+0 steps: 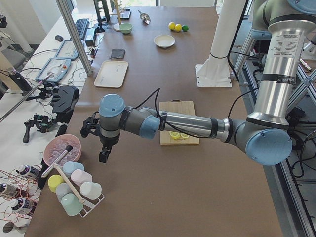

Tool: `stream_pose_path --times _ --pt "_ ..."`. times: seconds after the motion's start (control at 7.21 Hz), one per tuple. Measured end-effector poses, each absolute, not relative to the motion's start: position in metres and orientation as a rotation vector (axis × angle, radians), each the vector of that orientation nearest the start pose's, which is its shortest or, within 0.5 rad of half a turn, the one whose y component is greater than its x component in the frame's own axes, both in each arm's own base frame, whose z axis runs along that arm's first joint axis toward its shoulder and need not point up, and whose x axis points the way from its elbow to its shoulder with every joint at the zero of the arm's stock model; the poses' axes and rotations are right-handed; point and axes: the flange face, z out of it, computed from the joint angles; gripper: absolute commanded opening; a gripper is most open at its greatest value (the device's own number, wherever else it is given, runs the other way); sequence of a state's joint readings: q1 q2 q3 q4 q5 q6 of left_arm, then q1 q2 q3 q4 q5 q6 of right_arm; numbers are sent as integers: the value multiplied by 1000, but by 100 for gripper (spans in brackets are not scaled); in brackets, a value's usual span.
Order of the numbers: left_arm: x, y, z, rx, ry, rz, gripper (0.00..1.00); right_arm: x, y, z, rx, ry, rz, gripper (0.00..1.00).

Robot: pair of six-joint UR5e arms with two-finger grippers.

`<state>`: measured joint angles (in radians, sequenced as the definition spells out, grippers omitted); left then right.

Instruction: Place red cherry on plate

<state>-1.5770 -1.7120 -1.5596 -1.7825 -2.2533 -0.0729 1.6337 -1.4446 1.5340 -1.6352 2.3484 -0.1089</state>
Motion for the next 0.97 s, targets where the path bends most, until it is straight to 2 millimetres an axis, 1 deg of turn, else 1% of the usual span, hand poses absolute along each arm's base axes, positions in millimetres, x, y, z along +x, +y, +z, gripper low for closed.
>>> stream_pose_path --times 0.55,0.97 --pt "-72 -563 577 292 706 40 98 97 -540 618 90 -774 -53 100" --pt "-72 -563 579 286 708 38 98 97 -540 617 92 -776 -54 100"
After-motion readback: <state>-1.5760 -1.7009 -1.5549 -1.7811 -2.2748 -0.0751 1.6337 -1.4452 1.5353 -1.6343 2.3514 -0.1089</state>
